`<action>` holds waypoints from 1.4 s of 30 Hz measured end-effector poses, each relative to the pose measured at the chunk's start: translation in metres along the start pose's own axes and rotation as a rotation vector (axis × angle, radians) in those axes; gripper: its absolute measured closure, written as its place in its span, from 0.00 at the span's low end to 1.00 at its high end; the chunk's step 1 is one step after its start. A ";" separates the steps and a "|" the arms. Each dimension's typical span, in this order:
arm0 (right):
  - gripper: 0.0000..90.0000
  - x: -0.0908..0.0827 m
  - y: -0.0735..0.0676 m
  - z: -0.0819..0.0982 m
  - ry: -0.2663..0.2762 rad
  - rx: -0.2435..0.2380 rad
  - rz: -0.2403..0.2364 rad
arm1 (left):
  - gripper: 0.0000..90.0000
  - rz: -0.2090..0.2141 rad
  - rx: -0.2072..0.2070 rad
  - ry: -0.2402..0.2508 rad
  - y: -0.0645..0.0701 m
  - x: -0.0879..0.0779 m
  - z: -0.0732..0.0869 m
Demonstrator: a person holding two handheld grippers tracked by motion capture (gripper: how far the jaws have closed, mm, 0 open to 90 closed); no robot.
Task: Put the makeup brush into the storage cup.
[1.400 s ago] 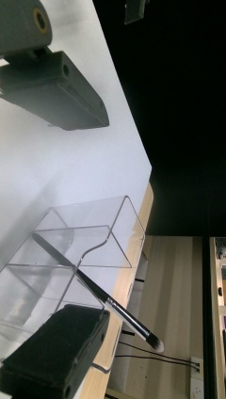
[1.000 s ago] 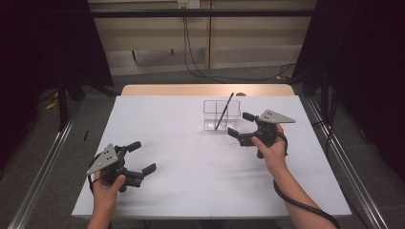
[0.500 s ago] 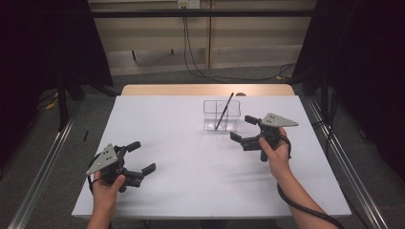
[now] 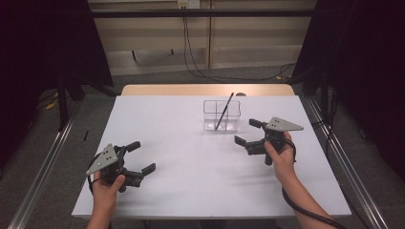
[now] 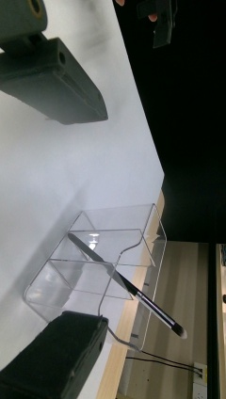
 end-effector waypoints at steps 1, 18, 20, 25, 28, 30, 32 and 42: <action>0.04 -0.001 0.000 0.000 0.001 -0.004 0.003 | 0.00 -0.001 -0.001 -0.001 0.000 0.000 0.000; 0.03 -0.016 0.002 0.007 -0.017 -0.020 0.005 | 0.00 -0.003 0.002 -0.006 0.000 0.001 0.000; 0.03 -0.017 0.002 0.008 -0.018 -0.017 0.002 | 0.00 -0.002 0.001 -0.006 0.000 0.001 0.000; 0.03 -0.021 0.003 0.010 -0.019 -0.018 0.002 | 0.00 -0.002 0.001 -0.006 0.000 0.001 0.000; 0.03 -0.024 0.004 0.010 -0.015 -0.016 0.005 | 0.00 -0.002 0.000 -0.006 0.000 0.001 0.001; 0.03 -0.026 0.004 0.011 -0.013 -0.010 0.006 | 0.00 -0.002 0.000 -0.006 0.000 0.001 0.001; 0.03 -0.028 0.005 0.012 -0.013 -0.011 0.008 | 0.00 -0.003 0.001 -0.005 0.000 0.001 0.001; 0.03 -0.037 0.007 0.018 -0.013 0.000 0.013 | 0.00 -0.009 0.000 -0.004 0.000 0.000 0.001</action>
Point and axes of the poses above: each handheld gripper's, and its own axes: x roughly forward along the jaws, z roughly out of its underside, y roughly to its right, the point moved 4 cm from there along x, roughly forward along the jaws, and after that the axes turned 12 degrees about -y, right-handed, at the moved point
